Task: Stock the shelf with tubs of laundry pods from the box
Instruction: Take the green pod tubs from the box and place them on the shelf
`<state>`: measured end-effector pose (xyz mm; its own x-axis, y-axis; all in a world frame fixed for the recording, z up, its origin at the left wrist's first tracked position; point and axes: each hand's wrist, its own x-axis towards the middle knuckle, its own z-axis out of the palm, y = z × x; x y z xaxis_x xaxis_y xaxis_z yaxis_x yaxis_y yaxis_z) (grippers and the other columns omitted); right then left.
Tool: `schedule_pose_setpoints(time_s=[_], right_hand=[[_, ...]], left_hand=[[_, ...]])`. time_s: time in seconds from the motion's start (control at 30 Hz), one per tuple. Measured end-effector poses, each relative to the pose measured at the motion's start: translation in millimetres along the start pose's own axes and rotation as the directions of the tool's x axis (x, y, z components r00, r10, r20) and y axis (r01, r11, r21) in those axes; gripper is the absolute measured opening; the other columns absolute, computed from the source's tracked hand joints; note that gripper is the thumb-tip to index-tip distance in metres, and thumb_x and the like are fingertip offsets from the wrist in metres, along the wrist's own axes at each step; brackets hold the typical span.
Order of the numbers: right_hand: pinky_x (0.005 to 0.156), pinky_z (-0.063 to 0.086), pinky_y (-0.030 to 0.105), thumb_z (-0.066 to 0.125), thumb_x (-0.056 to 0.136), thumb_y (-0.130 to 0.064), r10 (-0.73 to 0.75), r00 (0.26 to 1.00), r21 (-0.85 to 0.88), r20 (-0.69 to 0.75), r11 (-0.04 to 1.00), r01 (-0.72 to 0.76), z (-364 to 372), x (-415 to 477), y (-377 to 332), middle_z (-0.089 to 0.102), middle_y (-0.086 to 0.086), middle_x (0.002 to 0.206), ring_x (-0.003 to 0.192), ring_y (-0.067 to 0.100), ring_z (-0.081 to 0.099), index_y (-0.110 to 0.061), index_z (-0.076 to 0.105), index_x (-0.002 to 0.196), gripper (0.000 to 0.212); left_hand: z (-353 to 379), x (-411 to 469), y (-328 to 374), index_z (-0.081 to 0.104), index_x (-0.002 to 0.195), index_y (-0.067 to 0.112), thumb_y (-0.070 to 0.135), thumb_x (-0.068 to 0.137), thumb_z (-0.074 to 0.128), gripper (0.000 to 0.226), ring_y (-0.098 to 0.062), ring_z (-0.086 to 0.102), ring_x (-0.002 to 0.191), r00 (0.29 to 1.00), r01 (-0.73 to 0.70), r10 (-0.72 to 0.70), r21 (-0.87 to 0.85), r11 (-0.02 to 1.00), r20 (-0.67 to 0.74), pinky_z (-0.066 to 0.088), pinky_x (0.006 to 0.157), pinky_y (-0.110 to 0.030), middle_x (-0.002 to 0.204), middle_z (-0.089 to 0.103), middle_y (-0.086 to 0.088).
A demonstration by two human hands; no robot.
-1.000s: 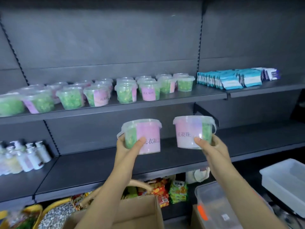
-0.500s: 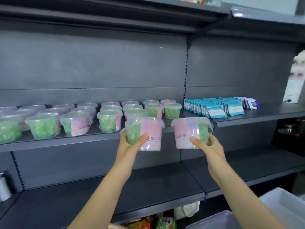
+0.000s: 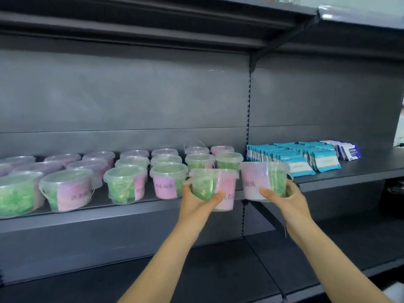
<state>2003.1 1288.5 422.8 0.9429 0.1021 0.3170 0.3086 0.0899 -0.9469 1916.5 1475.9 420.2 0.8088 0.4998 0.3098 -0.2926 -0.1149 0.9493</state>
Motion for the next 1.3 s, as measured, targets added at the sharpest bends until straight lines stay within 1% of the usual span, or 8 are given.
schedule_pose_setpoints(time_s=[0.13,0.3,0.47,0.7,0.93,1.07,1.2,1.3], right_hand=[[0.086,0.04,0.027,0.079,0.072,-0.017,-0.014,0.999,0.016,0.044,1.0,0.013,-5,48,14,0.06,-0.002,0.113,0.097,0.011,0.057,-0.016,0.051,0.126,0.061],[0.09,0.04,0.029,0.08,0.071,-0.019,-0.007,0.994,0.067,0.107,0.998,0.0,-6,102,39,0.06,-0.001,0.12,0.106,0.015,0.056,-0.016,0.048,0.131,0.068],[0.086,0.042,0.028,0.081,0.069,-0.019,0.019,0.988,0.08,0.156,0.996,-0.032,-5,132,61,0.061,-0.001,0.117,0.103,0.015,0.058,-0.018,0.05,0.129,0.068],[0.095,0.044,0.034,0.082,0.068,-0.021,0.053,0.982,0.043,0.183,0.997,-0.062,-10,154,78,0.06,0.001,0.121,0.109,0.019,0.058,-0.017,0.048,0.132,0.072],[0.08,0.038,0.024,0.079,0.072,-0.014,-0.039,0.951,-0.276,0.308,0.952,0.129,3,156,74,0.053,-0.003,0.103,0.095,0.014,0.051,-0.015,0.051,0.116,0.053],[0.075,0.04,0.023,0.079,0.072,-0.022,-0.056,0.928,-0.4,0.369,0.891,0.213,6,160,72,0.063,0.001,0.105,0.093,0.016,0.056,-0.013,0.059,0.115,0.049],[0.077,0.042,0.025,0.074,0.077,-0.029,-0.031,0.907,-0.538,0.421,0.797,0.276,4,162,68,0.065,0.003,0.113,0.104,0.021,0.059,-0.017,0.06,0.119,0.046],[0.073,0.045,0.027,0.069,0.081,-0.033,-0.035,0.911,-0.64,0.411,0.701,0.316,-1,156,65,0.066,0.005,0.106,0.097,0.023,0.06,-0.015,0.061,0.113,0.038]], left_hand=[[26,37,-14,0.037,0.123,0.02,0.017,0.068,0.081,0.07,-0.006,0.053,0.106,0.995,-0.051,0.054,0.032,0.998,-0.089,0.041,0.09,-0.022,0.119,0.052,0.009],[53,83,-30,0.039,0.116,0.023,0.014,0.065,0.082,0.067,0.006,0.053,0.094,0.967,-0.098,0.128,0.144,0.985,-0.219,0.039,0.068,-0.003,0.104,0.051,0.017],[57,102,-58,0.041,0.128,0.015,0.019,0.059,0.086,0.082,-0.011,0.05,0.111,0.94,-0.06,0.159,0.314,0.948,-0.301,0.039,0.092,-0.019,0.12,0.051,0.005],[44,108,-70,0.048,0.126,0.012,0.031,0.063,0.084,0.075,-0.014,0.053,0.111,0.941,-0.032,0.202,0.521,0.853,-0.272,0.043,0.097,-0.026,0.12,0.057,0.0],[38,110,-69,0.052,0.124,0.011,0.046,0.071,0.074,0.068,-0.023,0.057,0.108,0.958,0.023,0.179,0.684,0.729,-0.222,0.047,0.092,-0.032,0.115,0.062,-0.006],[32,107,-69,0.05,0.125,0.01,0.047,0.074,0.071,0.067,-0.024,0.055,0.11,0.968,0.06,0.138,0.731,0.68,-0.208,0.046,0.095,-0.035,0.117,0.06,-0.007],[24,104,-66,0.05,0.123,0.008,0.048,0.078,0.067,0.063,-0.024,0.054,0.107,0.977,0.089,0.105,0.808,0.582,-0.183,0.045,0.091,-0.032,0.115,0.057,-0.007],[21,97,-62,0.052,0.117,0.006,0.038,0.084,0.063,0.047,-0.024,0.054,0.104,0.982,0.089,0.1,0.853,0.514,-0.163,0.043,0.086,-0.028,0.112,0.056,-0.008]])
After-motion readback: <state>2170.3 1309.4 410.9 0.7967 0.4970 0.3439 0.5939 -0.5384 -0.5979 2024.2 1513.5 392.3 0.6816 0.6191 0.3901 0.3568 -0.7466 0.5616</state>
